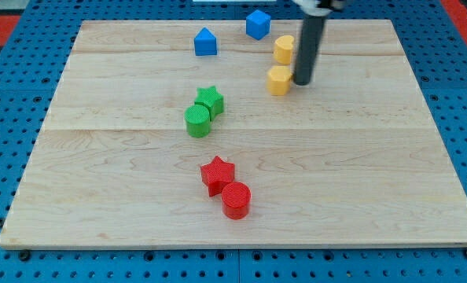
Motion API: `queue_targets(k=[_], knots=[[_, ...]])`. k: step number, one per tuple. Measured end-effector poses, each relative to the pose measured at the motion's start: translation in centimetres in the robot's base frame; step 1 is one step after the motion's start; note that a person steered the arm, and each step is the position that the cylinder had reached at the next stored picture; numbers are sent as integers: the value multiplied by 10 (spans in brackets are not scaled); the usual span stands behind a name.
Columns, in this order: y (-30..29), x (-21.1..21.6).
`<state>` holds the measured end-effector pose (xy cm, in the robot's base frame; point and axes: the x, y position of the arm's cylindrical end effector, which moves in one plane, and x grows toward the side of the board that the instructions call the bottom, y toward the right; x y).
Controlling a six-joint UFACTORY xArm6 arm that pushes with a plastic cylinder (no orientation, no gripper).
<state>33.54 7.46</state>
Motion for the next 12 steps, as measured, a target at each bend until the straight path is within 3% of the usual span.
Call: queue_targets(k=[1, 2, 3, 4, 5, 6, 7, 8, 9, 10, 11, 12], knots=[[-102, -28], [-43, -3], [-20, 41], [-51, 52], [-143, 10], [-134, 14], [-87, 65], [-40, 53], [-70, 10], [-172, -58], [-233, -101], [-242, -77]])
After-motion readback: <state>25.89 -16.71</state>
